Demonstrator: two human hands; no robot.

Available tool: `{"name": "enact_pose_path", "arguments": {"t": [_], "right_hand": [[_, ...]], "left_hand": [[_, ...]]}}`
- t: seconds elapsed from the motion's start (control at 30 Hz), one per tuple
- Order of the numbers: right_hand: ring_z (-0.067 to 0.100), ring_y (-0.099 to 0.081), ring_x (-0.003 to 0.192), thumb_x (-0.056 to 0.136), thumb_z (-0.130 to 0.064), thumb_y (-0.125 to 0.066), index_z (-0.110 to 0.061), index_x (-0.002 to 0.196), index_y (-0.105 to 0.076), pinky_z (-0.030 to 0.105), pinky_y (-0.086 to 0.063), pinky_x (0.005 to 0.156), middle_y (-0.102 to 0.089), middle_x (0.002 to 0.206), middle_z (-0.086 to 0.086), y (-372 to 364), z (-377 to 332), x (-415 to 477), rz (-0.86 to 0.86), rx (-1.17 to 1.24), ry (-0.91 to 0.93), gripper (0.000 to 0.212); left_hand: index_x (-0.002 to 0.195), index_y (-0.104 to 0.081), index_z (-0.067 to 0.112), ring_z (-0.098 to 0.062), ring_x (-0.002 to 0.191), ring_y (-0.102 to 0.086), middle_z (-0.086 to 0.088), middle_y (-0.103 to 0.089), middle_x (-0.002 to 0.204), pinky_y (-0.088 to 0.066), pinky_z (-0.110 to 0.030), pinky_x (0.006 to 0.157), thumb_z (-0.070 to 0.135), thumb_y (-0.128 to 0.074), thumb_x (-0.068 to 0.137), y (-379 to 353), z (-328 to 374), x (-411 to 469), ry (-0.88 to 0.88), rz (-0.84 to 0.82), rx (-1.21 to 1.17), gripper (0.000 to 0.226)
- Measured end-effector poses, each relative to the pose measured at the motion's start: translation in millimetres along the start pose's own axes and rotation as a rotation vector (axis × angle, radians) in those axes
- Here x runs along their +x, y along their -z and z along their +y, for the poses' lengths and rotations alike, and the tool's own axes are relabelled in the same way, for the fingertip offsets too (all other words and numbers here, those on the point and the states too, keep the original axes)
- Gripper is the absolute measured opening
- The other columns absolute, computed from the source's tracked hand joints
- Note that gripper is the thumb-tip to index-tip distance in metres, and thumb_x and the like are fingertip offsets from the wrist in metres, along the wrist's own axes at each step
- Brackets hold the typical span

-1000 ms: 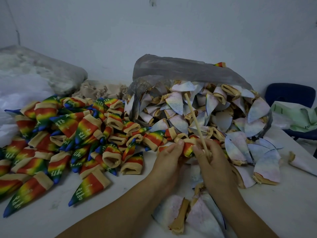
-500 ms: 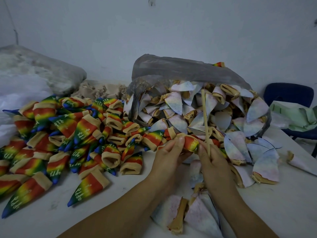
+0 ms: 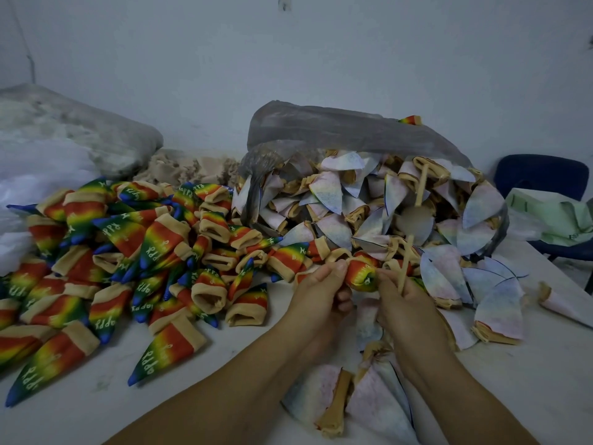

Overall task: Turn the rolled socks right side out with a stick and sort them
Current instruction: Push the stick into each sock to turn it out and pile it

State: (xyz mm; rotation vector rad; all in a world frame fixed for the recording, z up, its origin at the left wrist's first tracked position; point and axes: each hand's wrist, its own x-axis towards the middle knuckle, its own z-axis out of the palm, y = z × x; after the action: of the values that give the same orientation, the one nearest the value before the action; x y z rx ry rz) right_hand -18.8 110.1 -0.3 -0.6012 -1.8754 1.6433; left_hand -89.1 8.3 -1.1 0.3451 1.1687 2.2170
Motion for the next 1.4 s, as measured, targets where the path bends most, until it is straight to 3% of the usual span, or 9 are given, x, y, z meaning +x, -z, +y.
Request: {"name": "enact_pose_path", "arguments": {"t": [0.23, 0.33, 0.43, 0.53, 0.63, 0.87, 1.07, 1.2, 1.4], "right_hand": [[0.006, -0.017, 0.030, 0.101, -0.013, -0.038, -0.009, 0.070, -0.046, 0.017, -0.022, 0.032, -0.024, 0.037, -0.002, -0.8, -9.9, -4.9, -0.268, 0.457, -0.146, 0.033], [0.006, -0.019, 0.032, 0.100, -0.017, -0.041, -0.009, 0.080, -0.053, 0.018, -0.020, 0.034, -0.026, 0.044, 0.002, 1.2, -7.0, -3.0, -0.192, 0.360, -0.157, 0.025], [0.009, -0.046, 0.040, 0.099, -0.024, -0.046, -0.015, 0.097, -0.062, 0.020, -0.035, 0.038, -0.049, 0.059, 0.008, 6.3, -5.8, -1.8, -0.143, 0.329, -0.186, 0.018], [0.010, -0.065, 0.056, 0.098, -0.031, -0.048, -0.017, 0.101, -0.065, 0.022, -0.047, 0.045, -0.067, 0.065, -0.002, 7.5, -5.7, -3.1, -0.134, 0.196, -0.162, 0.022], [0.011, -0.040, 0.035, 0.098, -0.027, -0.048, -0.008, 0.098, -0.062, 0.019, -0.030, 0.034, -0.045, 0.046, 0.001, 7.3, -5.5, -2.4, -0.141, 0.267, -0.193, 0.024], [0.007, -0.025, 0.035, 0.099, -0.016, -0.045, -0.014, 0.106, -0.057, 0.020, -0.024, 0.035, -0.034, 0.049, 0.002, 2.7, -6.5, -4.8, -0.268, 0.369, -0.169, 0.014], [0.001, -0.058, 0.070, 0.076, -0.071, -0.036, -0.038, 0.092, -0.058, 0.025, -0.045, 0.061, -0.062, 0.074, -0.008, 15.6, -1.6, -5.5, -0.213, -0.443, 0.198, 0.042], [0.001, -0.058, 0.075, 0.078, -0.071, -0.023, -0.030, 0.081, -0.063, 0.036, -0.049, 0.072, -0.065, 0.077, -0.011, 27.8, 1.4, 0.6, -0.247, -0.697, 0.333, 0.058], [0.005, -0.052, 0.064, 0.077, -0.072, -0.018, -0.028, 0.073, -0.061, 0.035, -0.047, 0.061, -0.057, 0.067, -0.005, 36.6, -0.1, 4.5, -0.251, -0.974, 0.490, 0.061]], "left_hand": [[0.090, -0.062, 0.005, -0.005, 0.043, -0.047, -0.001, -0.052, 0.056, -0.041, -0.017, 0.040, 0.022, -0.050, 0.102, 4.2, 5.1, 2.8, 0.039, 0.082, -0.132, 0.024], [0.111, -0.063, 0.029, -0.005, 0.092, -0.067, 0.009, -0.069, 0.103, -0.054, -0.021, 0.074, 0.060, -0.053, 0.091, 7.4, -0.1, -2.4, -0.173, 0.077, 0.304, 0.038], [0.127, -0.044, 0.057, 0.007, 0.129, -0.040, 0.033, -0.036, 0.137, -0.041, -0.014, 0.099, 0.068, -0.053, 0.082, 7.5, 0.9, -9.9, -0.586, -0.069, 0.852, 0.047], [0.142, -0.047, 0.032, 0.001, 0.141, -0.026, 0.011, -0.035, 0.153, -0.022, -0.016, 0.113, 0.044, -0.060, 0.090, 6.1, -6.3, -5.9, -0.985, -0.225, 1.189, 0.055], [0.136, -0.057, 0.013, -0.011, 0.135, -0.039, -0.003, -0.052, 0.142, -0.028, -0.024, 0.113, 0.025, -0.063, 0.094, 10.9, -9.8, -2.3, -0.922, -0.274, 1.238, 0.044], [0.097, -0.064, 0.054, 0.008, 0.107, -0.054, 0.029, -0.059, 0.106, -0.040, -0.008, 0.088, 0.043, -0.067, 0.087, 11.1, -2.9, -1.9, -0.566, -0.083, 0.867, 0.016], [0.075, -0.057, 0.016, -0.015, 0.060, -0.046, -0.001, -0.050, 0.066, -0.042, -0.024, 0.058, 0.052, -0.067, 0.084, 30.5, 15.9, 13.7, -0.115, 0.085, 0.059, 0.038], [0.102, -0.063, -0.002, -0.019, 0.073, -0.071, -0.011, -0.071, 0.083, -0.059, -0.029, 0.064, 0.039, -0.075, 0.071, 41.8, 30.8, 17.4, 0.043, 0.124, -0.580, 0.053], [0.107, -0.063, 0.006, -0.025, 0.088, -0.075, -0.012, -0.076, 0.098, -0.061, -0.038, 0.065, 0.040, -0.063, 0.091, 51.1, 37.3, 22.0, -0.001, 0.116, -0.632, 0.037]]}}
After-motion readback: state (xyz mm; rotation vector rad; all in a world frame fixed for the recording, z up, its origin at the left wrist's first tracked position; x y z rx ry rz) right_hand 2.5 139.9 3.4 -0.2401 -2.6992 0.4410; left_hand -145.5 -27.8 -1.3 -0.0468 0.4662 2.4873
